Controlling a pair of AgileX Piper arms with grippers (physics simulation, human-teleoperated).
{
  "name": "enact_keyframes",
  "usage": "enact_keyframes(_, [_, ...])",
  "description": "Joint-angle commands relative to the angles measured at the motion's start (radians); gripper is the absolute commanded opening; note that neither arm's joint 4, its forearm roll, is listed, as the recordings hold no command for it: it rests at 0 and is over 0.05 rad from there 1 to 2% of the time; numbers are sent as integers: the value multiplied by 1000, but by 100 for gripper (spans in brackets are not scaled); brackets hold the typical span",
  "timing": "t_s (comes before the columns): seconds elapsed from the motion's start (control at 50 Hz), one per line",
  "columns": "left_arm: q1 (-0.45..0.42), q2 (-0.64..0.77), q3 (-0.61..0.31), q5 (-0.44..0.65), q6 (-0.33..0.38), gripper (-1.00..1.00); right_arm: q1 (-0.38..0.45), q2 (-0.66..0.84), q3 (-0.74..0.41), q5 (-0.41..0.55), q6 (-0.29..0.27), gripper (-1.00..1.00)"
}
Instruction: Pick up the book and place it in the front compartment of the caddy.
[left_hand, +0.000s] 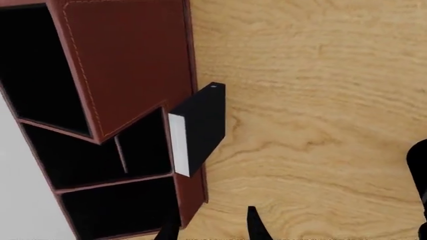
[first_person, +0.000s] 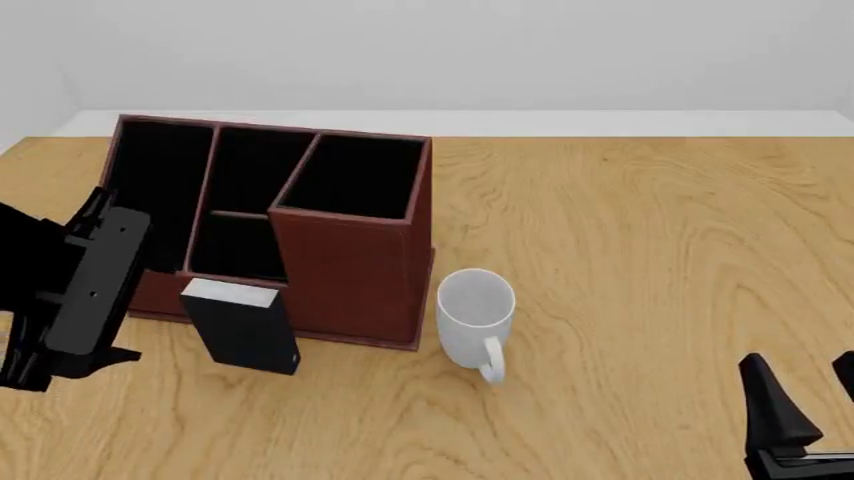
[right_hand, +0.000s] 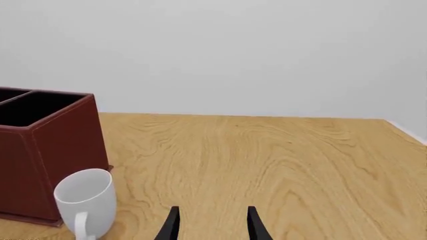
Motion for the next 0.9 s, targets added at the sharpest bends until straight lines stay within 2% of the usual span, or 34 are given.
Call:
enact_keyframes(0.02, [21, 66, -58, -23, 26, 100, -1, 0, 4, -3, -11, 100])
enact_keyframes(0.2, [-11, 103, -28, -89, 1, 100, -8, 0, 6, -4, -16, 100])
enact_keyframes(0.36, [-5, 124, -7, -132, 7, 100, -11, 0, 7, -5, -16, 100])
enact_keyframes(0.66, [7, 201, 45, -281, 12, 100, -15, 1, 8, -5, -17, 100])
enact_keyframes(0.9, [-37, 253, 38, -353, -42, 100, -20, 7, 10, -9, -20, 100])
